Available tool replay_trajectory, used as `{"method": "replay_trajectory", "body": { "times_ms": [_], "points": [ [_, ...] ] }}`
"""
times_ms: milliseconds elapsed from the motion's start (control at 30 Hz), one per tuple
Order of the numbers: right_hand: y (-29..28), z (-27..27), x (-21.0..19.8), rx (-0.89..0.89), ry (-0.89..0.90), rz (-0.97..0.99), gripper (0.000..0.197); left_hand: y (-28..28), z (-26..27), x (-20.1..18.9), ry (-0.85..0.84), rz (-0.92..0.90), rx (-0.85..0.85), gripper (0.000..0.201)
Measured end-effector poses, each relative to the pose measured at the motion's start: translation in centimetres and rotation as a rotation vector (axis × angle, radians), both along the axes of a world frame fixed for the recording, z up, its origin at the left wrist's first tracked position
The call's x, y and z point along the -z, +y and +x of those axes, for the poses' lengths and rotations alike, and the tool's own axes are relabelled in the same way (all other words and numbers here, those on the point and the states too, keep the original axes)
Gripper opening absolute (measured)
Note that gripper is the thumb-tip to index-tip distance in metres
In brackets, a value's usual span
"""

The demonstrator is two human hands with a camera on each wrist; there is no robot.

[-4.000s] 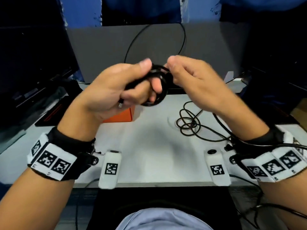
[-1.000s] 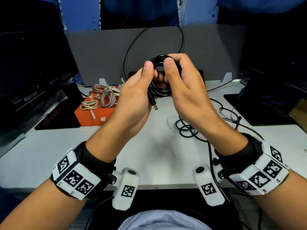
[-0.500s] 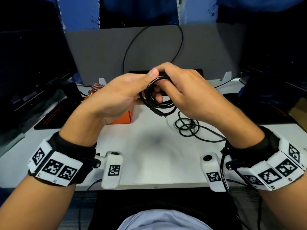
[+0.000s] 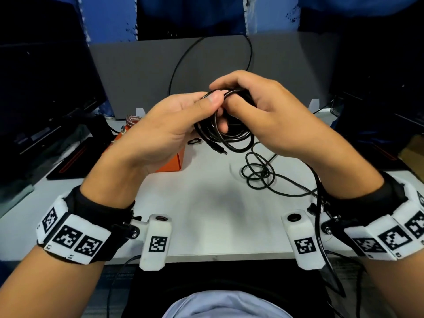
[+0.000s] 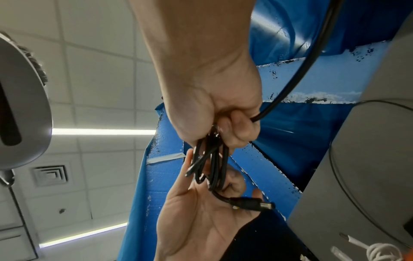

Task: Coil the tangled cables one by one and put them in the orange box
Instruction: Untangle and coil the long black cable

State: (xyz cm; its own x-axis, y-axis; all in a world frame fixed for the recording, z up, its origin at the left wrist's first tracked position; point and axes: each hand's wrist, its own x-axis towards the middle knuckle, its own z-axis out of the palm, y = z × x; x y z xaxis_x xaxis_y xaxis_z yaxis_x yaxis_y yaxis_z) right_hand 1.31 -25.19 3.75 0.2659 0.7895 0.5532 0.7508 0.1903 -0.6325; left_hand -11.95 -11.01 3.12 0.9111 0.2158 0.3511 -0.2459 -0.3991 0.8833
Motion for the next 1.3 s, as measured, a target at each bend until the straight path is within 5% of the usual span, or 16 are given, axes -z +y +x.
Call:
{"method": "replay_trajectory", "body": {
  "times_ms": [200,467,733,900,967,1100,1300],
  "points": [
    [0.2,-0.8,0.3,-0.121,0.116,0.107,0.022,-0.3,0.0,-0.1,-0.067,0.093,-0.088,0.048],
    [1.3,-1.8,1.7,0.261,-0.1,0.376,0.024,-1.7,0.8,0.8,-0.129,-0.267,0.03,0.035],
    [1.0,-0.5,1.0,0.198,-0.037,0.317,0.051,-2.2,1.4,1.1,-0.161,-0.338,0.069,0.031],
    [1.1,-1.2,1.3,0.217,-0.015,0.331,0.018,-2.3,1.4,0.8,-0.195,-0.699,0.188,0.025],
    [1.2,-1.1,1.2,0.271,-0.051,0.315,0.022,-2.3,1.3,0.7,-0.169,-0.763,0.232,0.027],
    [1.1,-0.2,1.2,0.371,-0.164,0.273,0.037,-2.2,1.2,0.8,-0.07,-0.689,0.221,0.033],
    [0.9,-0.1,1.3,0.309,-0.175,0.134,0.031,-2.1,1.2,1.0,-0.091,-0.526,0.077,0.035]
  ]
}}
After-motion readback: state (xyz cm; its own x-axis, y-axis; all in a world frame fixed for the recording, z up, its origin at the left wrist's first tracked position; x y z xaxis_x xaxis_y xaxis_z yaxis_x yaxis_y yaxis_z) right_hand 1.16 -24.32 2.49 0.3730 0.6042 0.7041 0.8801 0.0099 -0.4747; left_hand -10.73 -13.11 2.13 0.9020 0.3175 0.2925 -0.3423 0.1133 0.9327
